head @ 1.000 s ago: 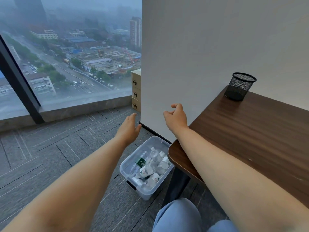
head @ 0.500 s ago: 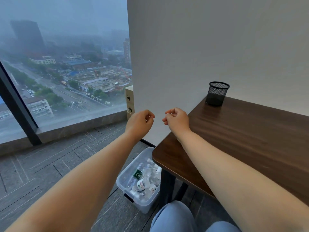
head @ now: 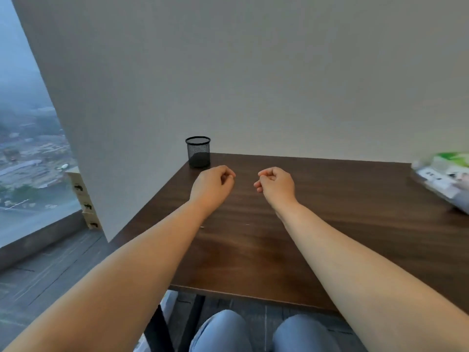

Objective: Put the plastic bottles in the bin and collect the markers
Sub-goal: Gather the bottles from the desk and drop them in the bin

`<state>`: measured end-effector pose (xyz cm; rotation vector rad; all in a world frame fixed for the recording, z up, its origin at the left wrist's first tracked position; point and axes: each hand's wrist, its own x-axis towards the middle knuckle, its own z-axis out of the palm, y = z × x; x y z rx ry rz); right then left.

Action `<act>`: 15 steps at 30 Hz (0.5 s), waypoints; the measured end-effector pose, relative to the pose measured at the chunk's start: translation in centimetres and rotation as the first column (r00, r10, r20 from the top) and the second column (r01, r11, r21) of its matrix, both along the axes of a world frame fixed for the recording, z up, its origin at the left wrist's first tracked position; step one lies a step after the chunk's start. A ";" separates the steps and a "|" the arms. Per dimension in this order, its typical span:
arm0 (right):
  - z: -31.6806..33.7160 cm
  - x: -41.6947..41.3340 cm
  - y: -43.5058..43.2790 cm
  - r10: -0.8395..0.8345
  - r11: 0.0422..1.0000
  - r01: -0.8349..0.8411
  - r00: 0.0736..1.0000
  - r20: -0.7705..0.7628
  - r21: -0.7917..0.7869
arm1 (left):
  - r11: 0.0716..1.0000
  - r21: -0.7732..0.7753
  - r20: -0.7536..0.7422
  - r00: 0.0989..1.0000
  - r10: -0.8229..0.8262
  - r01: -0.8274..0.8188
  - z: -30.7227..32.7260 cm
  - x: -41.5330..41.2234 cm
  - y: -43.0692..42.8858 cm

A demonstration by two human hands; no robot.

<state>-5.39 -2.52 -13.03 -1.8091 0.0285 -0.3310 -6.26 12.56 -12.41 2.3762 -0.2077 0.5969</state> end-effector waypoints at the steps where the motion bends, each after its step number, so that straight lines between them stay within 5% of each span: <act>1: -0.1 -0.3 -2.3 -0.043 0.999 0.043 0.999 -0.005 0.002 | 0.999 0.003 0.002 0.999 -0.038 0.038 0.0 0.2 -2.1; 15: -0.5 -7.2 -28.0 -0.522 0.852 0.523 0.851 -0.054 0.010 | 0.876 0.050 -0.027 0.878 -0.478 0.479 0.4 0.4 -27.3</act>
